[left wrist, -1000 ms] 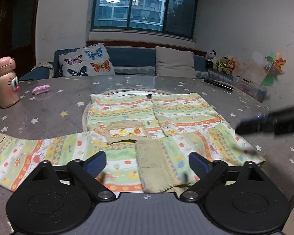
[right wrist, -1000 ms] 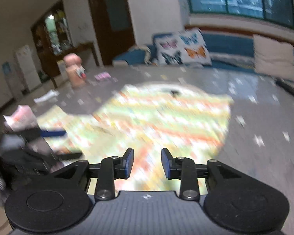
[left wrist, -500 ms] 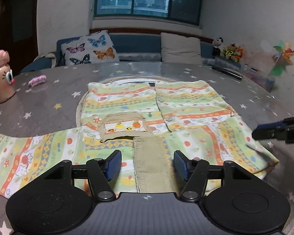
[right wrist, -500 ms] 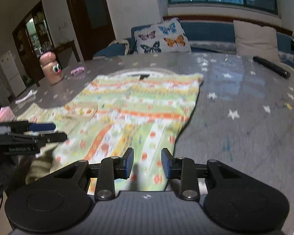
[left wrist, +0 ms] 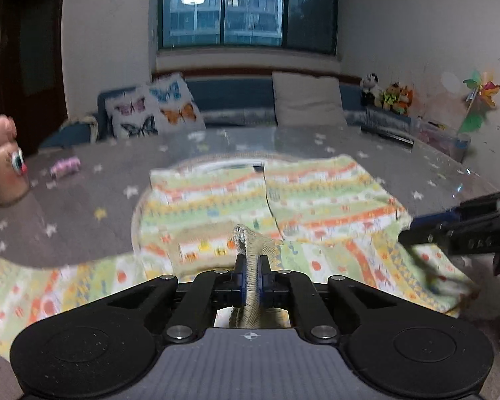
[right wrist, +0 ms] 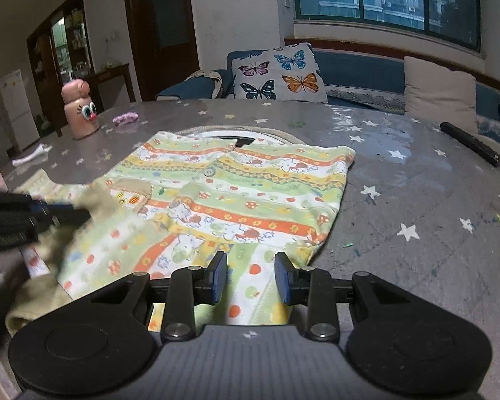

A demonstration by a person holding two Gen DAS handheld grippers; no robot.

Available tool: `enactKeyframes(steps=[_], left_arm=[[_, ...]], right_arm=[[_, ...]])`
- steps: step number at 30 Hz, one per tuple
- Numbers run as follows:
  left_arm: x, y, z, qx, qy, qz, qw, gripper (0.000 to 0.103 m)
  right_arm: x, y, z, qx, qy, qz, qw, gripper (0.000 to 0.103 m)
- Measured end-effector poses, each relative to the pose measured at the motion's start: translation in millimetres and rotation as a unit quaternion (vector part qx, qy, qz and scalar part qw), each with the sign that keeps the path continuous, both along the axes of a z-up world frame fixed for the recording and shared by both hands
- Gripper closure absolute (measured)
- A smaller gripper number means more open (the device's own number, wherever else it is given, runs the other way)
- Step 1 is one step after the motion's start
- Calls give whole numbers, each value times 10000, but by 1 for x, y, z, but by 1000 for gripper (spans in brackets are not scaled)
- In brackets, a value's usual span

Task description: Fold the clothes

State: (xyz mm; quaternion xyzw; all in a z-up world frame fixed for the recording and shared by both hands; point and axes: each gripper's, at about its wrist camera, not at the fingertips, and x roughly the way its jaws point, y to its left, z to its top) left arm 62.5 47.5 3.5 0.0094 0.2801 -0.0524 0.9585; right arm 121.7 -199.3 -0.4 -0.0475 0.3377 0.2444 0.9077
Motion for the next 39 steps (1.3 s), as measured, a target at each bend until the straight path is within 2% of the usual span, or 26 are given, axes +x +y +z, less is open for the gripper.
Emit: enactKeyframes(steps=[4,8,13,18,24,28,30,32,36,39], left_arm=[[8,3,-11,20,291,22,9996,94],[3,5,-6,50,215,80,9997,90],[-9,0,4,-67,40,-125,9999,89],[-13,-9,-1,-43,90,-358,9993,89],[-16,-4,-14,1,326,-305,9990,89],[-22,10,-8,-138,258,-106,9995,87],[-26,19,-4,-167,195,91,9996,80],[-28,30,-1,-199,154,303,9992,72],[-33,57,1,-186,130,883,9958,67],[-38,83,2,-146,100,1417,9898,59]], right_arm=[[0,2,-6,-110,-29,25,9999,71],[-3,5,4,-79,-90,84,9999,71],[-6,15,14,104,-95,289,9995,71],[-6,40,10,93,-37,618,9980,71],[-12,71,-3,-133,-35,992,9950,71],[-21,82,-3,-476,-273,1120,9922,71],[-26,83,3,-423,-326,1180,9916,71],[-30,84,8,-337,-346,1260,9908,66],[-37,97,1,-443,-254,1541,9867,62],[-44,104,-3,-556,-410,1598,9847,60]])
